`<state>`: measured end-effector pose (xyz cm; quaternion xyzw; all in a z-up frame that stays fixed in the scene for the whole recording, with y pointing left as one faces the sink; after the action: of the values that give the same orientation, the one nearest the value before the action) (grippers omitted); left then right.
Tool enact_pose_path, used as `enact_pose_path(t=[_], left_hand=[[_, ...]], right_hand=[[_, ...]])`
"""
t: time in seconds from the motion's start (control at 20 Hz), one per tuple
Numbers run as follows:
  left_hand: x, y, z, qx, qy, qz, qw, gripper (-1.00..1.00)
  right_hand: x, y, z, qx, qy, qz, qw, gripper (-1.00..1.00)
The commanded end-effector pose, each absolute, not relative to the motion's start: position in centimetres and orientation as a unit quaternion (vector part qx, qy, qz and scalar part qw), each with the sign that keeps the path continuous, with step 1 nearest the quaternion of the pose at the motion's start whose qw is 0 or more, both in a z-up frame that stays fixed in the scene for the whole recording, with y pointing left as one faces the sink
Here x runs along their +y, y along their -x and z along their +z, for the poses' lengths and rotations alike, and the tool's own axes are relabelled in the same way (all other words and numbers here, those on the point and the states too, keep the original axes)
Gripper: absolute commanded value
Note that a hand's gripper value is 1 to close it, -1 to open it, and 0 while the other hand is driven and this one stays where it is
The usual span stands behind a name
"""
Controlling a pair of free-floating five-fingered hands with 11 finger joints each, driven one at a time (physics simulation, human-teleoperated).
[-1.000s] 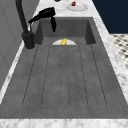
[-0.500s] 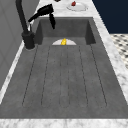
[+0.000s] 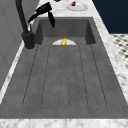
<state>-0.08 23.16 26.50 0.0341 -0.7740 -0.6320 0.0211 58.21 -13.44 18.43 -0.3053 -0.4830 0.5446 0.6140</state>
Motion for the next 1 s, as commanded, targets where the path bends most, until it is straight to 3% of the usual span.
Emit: enact_pose_path(t=[0.0,0.15,0.2,0.95], left_hand=[[23.2,0.1,26.5,-0.774,-0.034,-0.632,0.021,0.00],[23.2,0.1,26.5,-0.774,-0.034,-0.632,0.021,0.00],[23.2,0.1,26.5,-0.774,-0.034,-0.632,0.021,0.00],[23.2,0.1,26.5,-0.774,-0.034,-0.632,0.021,0.00]], right_hand=[[-13.7,-59.0,18.8,-0.482,0.251,0.533,0.649,-1.00],[-13.6,-59.9,18.8,-0.470,0.232,0.541,0.658,-1.00],[-13.6,-60.4,18.8,-0.465,0.226,0.544,0.661,1.00],[-13.2,-66.5,20.4,-0.485,0.250,0.529,0.650,1.00]])
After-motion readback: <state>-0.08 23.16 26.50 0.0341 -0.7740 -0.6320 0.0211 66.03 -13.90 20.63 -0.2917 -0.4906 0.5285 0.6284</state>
